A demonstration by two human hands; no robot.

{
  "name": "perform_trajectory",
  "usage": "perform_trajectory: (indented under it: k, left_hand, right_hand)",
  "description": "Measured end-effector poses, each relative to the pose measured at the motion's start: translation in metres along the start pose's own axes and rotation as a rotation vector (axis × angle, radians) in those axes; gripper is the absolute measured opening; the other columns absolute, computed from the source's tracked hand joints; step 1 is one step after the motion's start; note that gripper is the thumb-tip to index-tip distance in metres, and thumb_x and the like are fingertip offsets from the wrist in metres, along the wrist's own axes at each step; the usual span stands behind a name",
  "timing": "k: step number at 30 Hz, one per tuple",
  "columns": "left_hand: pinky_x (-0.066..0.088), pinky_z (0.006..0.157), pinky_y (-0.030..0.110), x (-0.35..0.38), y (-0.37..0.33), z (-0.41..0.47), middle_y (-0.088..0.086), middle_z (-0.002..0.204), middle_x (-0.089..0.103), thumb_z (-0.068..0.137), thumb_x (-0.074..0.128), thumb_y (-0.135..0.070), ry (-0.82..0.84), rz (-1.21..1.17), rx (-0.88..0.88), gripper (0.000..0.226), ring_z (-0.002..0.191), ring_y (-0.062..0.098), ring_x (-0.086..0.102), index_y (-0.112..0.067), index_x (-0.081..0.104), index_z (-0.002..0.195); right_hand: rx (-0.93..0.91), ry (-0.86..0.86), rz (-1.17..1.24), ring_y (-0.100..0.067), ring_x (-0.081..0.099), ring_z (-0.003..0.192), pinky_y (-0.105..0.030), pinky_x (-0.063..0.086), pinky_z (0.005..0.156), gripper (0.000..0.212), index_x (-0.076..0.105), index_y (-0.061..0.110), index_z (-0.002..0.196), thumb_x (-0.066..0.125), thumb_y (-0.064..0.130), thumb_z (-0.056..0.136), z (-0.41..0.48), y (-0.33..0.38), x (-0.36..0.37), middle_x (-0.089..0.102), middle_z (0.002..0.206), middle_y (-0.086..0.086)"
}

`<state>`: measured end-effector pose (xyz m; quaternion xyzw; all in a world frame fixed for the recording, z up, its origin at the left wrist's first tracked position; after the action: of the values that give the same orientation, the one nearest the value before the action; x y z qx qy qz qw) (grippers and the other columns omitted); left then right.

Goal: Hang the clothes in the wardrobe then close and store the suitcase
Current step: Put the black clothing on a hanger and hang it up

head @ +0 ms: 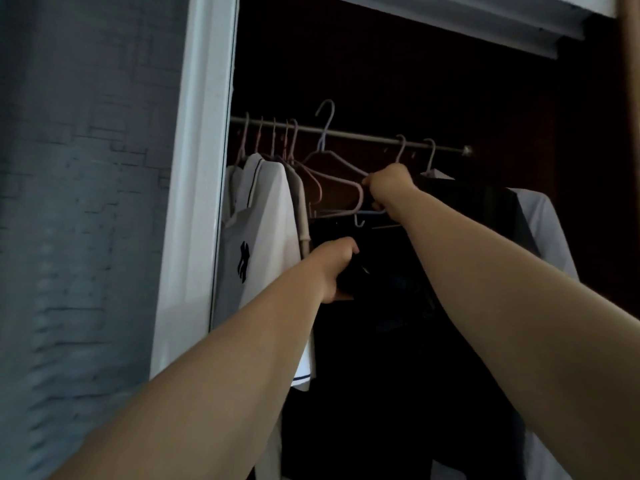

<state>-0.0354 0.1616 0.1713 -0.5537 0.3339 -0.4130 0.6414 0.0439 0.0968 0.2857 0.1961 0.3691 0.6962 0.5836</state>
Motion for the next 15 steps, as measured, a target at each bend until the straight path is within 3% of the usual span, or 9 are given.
perform_trajectory:
  k: [2, 5, 8, 11, 15]
  left_hand:
    - [0.045, 0.048, 0.022, 0.002, 0.005, -0.001, 0.003, 0.061, 0.046, 0.089, 0.037, -0.013, 0.014, -0.014, -0.008, 0.019, 0.051, 0.018, 0.048, -0.016, 0.043, 0.072]
    - [0.046, 0.05, 0.025, 0.008, 0.013, -0.005, 0.005, 0.063, 0.047, 0.089, 0.037, -0.01, 0.031, -0.074, -0.003, 0.021, 0.054, 0.02, 0.049, -0.014, 0.045, 0.07]
    - [0.045, 0.055, 0.03, 0.016, 0.021, -0.008, 0.005, 0.064, 0.047, 0.091, 0.036, -0.008, 0.056, -0.169, -0.006, 0.023, 0.056, 0.021, 0.049, -0.013, 0.044, 0.07]
    - [0.044, 0.055, 0.029, 0.03, 0.033, -0.012, 0.004, 0.066, 0.045, 0.088, 0.037, -0.009, 0.099, -0.255, -0.008, 0.02, 0.057, 0.019, 0.048, -0.016, 0.042, 0.07]
    - [0.046, 0.06, 0.031, 0.048, 0.05, -0.019, 0.004, 0.073, 0.049, 0.087, 0.041, -0.012, 0.115, -0.312, -0.041, 0.01, 0.063, 0.02, 0.051, -0.015, 0.047, 0.08]
  right_hand:
    - [0.009, -0.016, -0.019, -0.03, 0.065, 0.101, -0.014, 0.038, 0.04, 0.036, 0.056, -0.003, 0.124, 0.051, 0.009, 0.091, 0.002, -0.006, -0.01, 0.058, 0.129, -0.022]
    - [0.034, -0.049, -0.021, -0.016, 0.052, 0.068, -0.021, 0.043, 0.048, 0.035, 0.056, -0.001, 0.123, 0.051, 0.011, 0.091, -0.015, -0.023, -0.033, 0.061, 0.115, -0.02]
    - [0.094, -0.106, -0.05, -0.011, 0.051, 0.059, -0.023, 0.046, 0.049, 0.012, 0.06, 0.011, 0.088, 0.05, 0.017, 0.091, -0.034, -0.047, -0.058, 0.056, 0.091, -0.008]
    - [0.197, -0.178, -0.006, -0.006, 0.049, 0.038, -0.015, 0.042, 0.035, 0.019, 0.051, 0.013, 0.074, 0.05, 0.016, 0.093, -0.065, -0.073, -0.087, 0.052, 0.068, -0.003]
    - [0.316, -0.232, -0.047, -0.014, 0.047, 0.045, -0.026, 0.048, 0.048, 0.023, 0.054, 0.009, 0.069, 0.063, 0.017, 0.088, -0.109, -0.106, -0.117, 0.053, 0.064, -0.005]
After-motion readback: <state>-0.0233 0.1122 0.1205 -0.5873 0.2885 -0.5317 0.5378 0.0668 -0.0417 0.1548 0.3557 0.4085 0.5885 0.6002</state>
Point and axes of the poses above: each hand's wrist, its own z-axis towards the middle knuckle, its own x-axis out of the palm, y = z × x, the point moved 3 cm from there along z, towards the middle knuckle
